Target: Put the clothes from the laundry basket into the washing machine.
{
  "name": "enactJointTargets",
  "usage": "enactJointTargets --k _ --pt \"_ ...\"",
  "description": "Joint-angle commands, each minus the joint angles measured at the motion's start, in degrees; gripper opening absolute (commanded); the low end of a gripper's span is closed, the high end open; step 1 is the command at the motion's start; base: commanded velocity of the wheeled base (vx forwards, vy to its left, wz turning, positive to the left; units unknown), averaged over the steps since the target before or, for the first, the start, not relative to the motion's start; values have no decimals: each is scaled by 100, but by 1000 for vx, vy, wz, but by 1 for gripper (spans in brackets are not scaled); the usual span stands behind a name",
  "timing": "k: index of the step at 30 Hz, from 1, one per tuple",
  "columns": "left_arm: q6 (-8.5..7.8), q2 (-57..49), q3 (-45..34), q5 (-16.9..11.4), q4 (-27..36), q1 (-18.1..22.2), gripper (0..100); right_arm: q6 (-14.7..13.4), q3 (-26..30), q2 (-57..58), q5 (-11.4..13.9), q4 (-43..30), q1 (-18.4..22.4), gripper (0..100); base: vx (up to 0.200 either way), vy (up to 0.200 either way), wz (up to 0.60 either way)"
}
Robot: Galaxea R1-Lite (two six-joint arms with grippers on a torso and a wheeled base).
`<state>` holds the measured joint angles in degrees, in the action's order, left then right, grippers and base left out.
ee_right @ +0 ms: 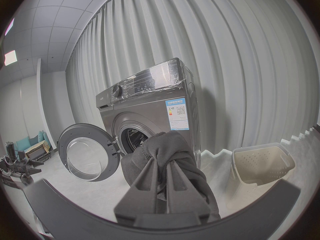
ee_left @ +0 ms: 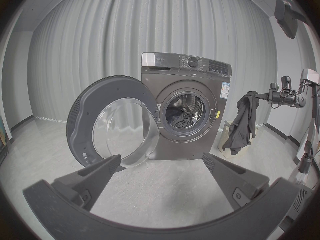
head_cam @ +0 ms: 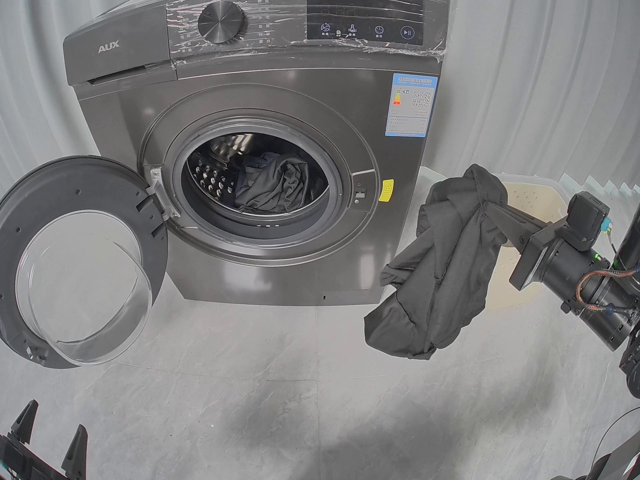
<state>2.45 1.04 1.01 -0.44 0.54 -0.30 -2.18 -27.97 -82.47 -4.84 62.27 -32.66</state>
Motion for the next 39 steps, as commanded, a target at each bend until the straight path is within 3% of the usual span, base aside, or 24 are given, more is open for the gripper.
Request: enactJointTargets --k 1,17,26,33,39 --pt "1 -104 -84 0 -1 -5 100 -10 2 -50 1 13 -12 0 0 200 0" --pt "1 -104 -84 0 -1 -5 100 -37 2 -50 1 13 -48 0 0 200 0" --pt "-8 -104 -84 0 -1 -5 100 -37 10 -59 1 13 -48 0 0 0 0" --pt "-17 -104 -84 0 -1 -5 100 -45 19 -85 1 13 -56 0 200 0 0" --pt "-131 -104 -92 -9 -10 4 100 -221 2 -111 -17 -39 -364 0 67 0 0"
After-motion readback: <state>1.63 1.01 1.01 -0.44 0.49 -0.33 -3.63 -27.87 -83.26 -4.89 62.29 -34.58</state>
